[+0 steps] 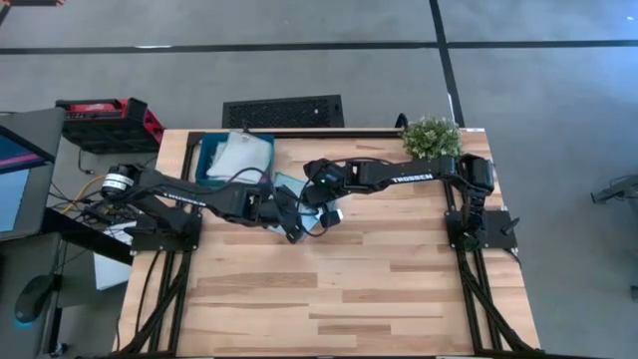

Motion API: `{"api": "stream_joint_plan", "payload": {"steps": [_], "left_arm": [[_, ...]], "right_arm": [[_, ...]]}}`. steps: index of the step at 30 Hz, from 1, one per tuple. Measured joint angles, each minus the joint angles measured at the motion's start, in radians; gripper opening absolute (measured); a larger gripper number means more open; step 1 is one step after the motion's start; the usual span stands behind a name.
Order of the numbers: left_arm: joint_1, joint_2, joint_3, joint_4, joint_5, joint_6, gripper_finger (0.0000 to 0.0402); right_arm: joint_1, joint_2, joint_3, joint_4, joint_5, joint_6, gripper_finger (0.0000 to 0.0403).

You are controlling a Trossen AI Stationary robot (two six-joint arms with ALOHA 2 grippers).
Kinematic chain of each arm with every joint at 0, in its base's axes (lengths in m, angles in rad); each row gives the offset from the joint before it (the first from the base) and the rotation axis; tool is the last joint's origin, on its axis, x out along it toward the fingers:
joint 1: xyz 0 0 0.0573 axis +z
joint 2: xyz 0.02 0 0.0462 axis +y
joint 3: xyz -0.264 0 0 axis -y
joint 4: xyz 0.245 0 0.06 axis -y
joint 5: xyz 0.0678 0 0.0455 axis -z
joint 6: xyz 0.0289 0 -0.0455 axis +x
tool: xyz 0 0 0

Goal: Fold microfiber towels
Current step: Fold the blue cloth

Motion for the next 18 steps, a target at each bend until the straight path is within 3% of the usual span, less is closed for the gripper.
{"api": "stream_joint_plan", "payload": {"steps": [7, 14, 18], "left_arm": [[0.007, 0.002, -0.09, 0.164, -0.008, 0.031, 0.0156], [0.03, 0.002, -0.111, 0.175, -0.127, 0.008, 0.0156], [0.057, 0.002, -0.111, 0.192, -0.103, 0.024, 0.0156]], "right_arm": [[0.0, -0.001, 0.0, -0.002, 0.0, 0.0, 0.0001], [0.0, -0.001, 0.0, -0.001, 0.0, 0.002, 0.0001], [0.0, -0.001, 0.0, -0.001, 0.0, 0.002, 0.0001]]}}
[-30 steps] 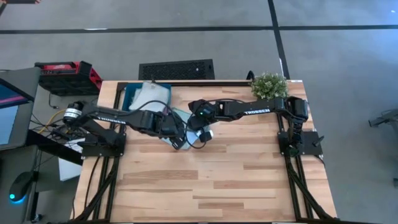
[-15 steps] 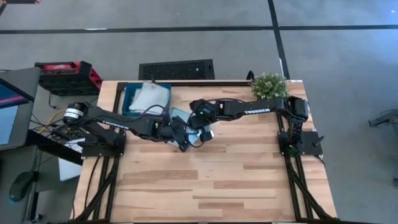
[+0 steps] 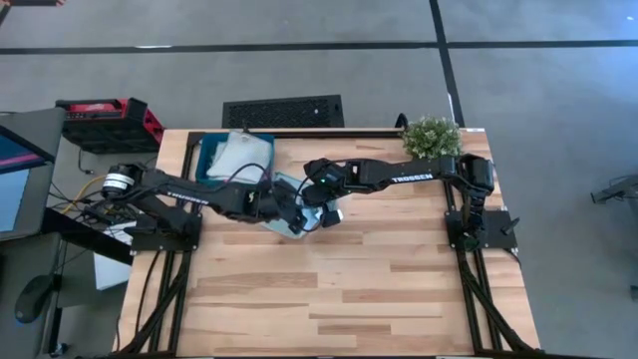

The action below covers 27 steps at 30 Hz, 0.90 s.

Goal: Fold microfiber towels
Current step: Fold the blue cloth

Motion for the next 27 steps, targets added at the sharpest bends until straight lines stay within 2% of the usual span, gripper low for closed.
{"api": "stream_joint_plan", "payload": {"steps": [4, 15, 21, 27], "left_arm": [[0.016, 0.0, 0.0, 0.031, 0.068, 0.025, 0.0156], [0.019, 0.001, 0.0, 0.078, 0.152, 0.051, 0.0156], [0.027, 0.001, 0.0, 0.053, 0.066, 0.016, 0.0156], [0.031, 0.001, 0.0, 0.067, 0.057, 0.019, 0.0156]], "right_arm": [[0.0, 0.0, 0.0, 0.0, 0.0, 0.023, 0.0001], [0.0, 0.0, 0.0, 0.002, 0.0, 0.034, 0.0001], [0.0, 0.0, 0.0, 0.002, 0.0, 0.034, 0.0001], [0.0, 0.0, 0.0, 0.002, 0.001, 0.034, 0.0001]]}}
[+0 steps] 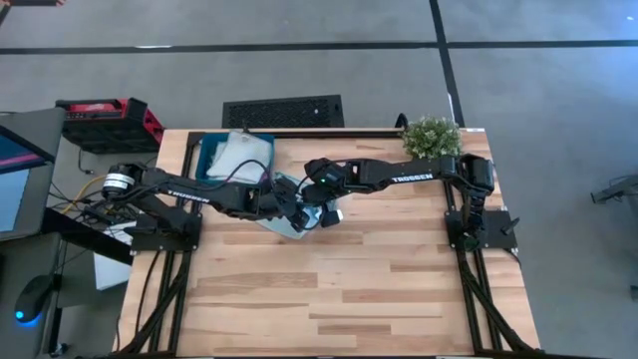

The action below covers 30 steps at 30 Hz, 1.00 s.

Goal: Fold microfiber towels
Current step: Fold the blue cloth

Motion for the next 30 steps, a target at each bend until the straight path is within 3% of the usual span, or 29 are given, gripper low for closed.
{"api": "stream_joint_plan", "payload": {"steps": [7, 14, 22, 30], "left_arm": [[0.0, 0.0, 0.0, 0.002, 0.014, 0.028, 0.0139], [0.0, 0.0, 0.0, -0.002, 0.011, 0.032, 0.0012], [0.0, 0.0, 0.0, -0.073, -0.005, 0.002, 0.0003], [0.0, 0.0, 0.0, -0.181, -0.006, -0.123, 0.0001]], "right_arm": [[0.0, 0.0, 0.0, 0.001, 0.001, -0.001, 0.0002], [0.0, 0.0, 0.0, 0.006, 0.003, -0.002, 0.0004], [0.0, 0.0, 0.0, -0.016, 0.018, 0.0, 0.0047], [0.017, -0.034, -0.004, -0.13, 0.183, 0.017, 0.0128]]}}
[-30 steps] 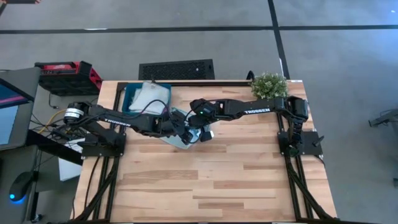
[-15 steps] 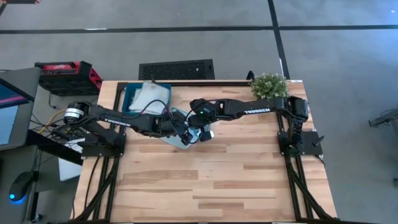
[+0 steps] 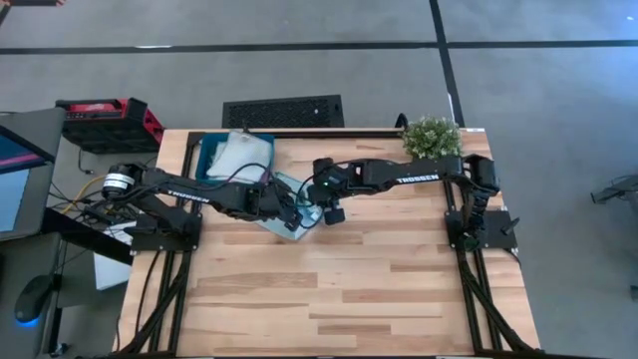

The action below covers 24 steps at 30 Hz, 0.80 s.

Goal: Fold microfiber towels
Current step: Fold the blue cloth

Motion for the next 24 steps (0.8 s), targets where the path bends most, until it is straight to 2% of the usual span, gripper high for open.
{"api": "stream_joint_plan", "payload": {"steps": [7, 16, 20, 24], "left_arm": [[0.0, 0.0, 0.0, -0.131, -0.057, -0.236, 0.0001], [-0.005, 0.0, 0.0, -0.358, -0.087, -0.572, 0.0], [-0.016, 0.0, 0.0, -0.391, -0.077, -0.603, 0.0], [-0.013, 0.0, 0.0, -0.39, -0.075, -0.544, 0.0007]], "right_arm": [[0.002, -0.061, 0.003, -0.137, 0.005, 0.088, 0.0173], [0.004, -0.174, 0.004, -0.227, 0.0, 0.112, 0.0163], [0.004, -0.206, 0.004, -0.223, 0.0, 0.112, 0.0157], [0.004, -0.207, 0.003, -0.221, 0.0, 0.106, 0.0154]]}}
